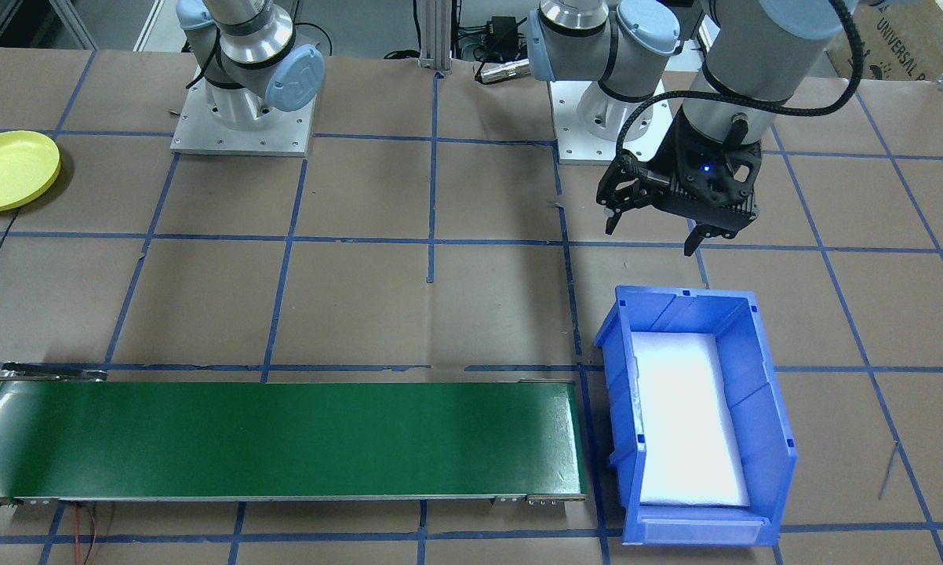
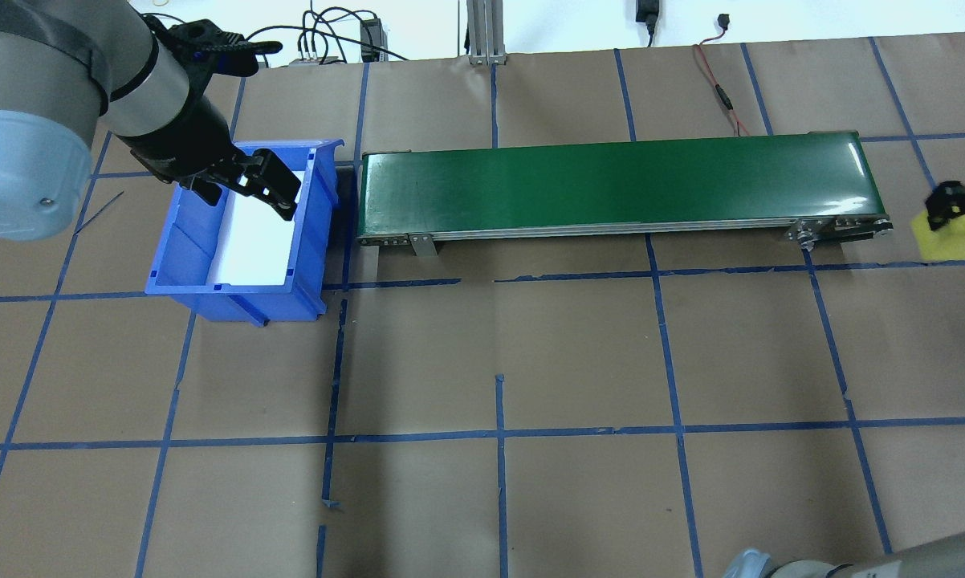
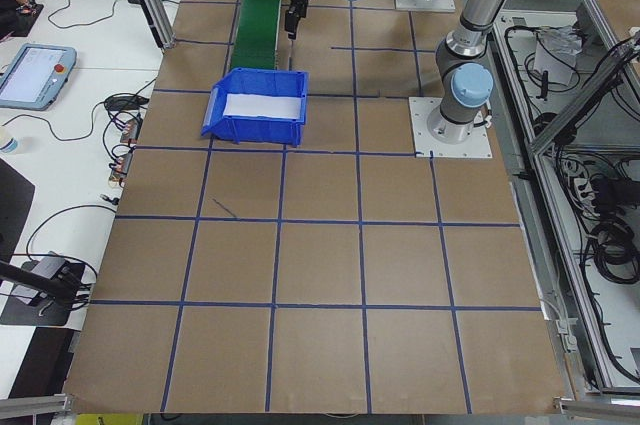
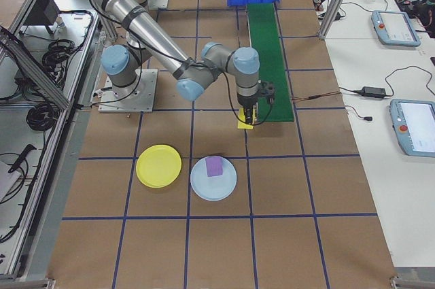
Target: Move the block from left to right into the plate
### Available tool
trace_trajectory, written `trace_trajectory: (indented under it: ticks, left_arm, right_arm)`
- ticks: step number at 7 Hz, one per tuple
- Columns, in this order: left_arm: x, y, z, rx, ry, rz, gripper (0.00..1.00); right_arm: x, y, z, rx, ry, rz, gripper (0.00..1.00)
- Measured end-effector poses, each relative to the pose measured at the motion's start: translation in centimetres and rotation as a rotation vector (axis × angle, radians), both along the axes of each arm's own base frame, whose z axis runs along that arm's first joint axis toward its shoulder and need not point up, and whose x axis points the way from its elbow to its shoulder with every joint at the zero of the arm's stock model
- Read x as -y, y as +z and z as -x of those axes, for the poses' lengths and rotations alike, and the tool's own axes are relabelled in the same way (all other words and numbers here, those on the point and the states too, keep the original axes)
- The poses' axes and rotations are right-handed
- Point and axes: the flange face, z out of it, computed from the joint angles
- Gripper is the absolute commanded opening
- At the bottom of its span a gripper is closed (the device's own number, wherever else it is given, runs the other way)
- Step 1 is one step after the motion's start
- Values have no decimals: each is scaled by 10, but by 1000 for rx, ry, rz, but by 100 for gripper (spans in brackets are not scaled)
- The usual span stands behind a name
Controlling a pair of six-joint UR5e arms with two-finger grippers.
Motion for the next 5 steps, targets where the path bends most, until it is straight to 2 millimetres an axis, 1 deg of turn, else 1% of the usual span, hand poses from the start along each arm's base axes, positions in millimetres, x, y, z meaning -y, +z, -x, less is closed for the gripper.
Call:
trace_trajectory:
  ticks: [1, 2, 3, 4, 5]
  left_arm:
    - [0, 0, 0, 0, 0, 0, 100]
    - [0, 0, 0, 0, 0, 0, 100]
    - [0, 0, 0, 1, -1, 0, 100]
    - [0, 0, 1, 0, -1, 0, 100]
    - [0, 0, 1, 0, -1, 0, 100]
  right_arm:
    - [-65, 2, 40, -11, -8, -45, 40]
    - [-128, -3, 71, -9, -32, -109, 40]
    - [-175, -9, 95, 0, -57, -162, 40]
    - [-213, -14, 115, 21, -91, -201, 41]
    - [-242, -21, 127, 51, -133, -227, 56]
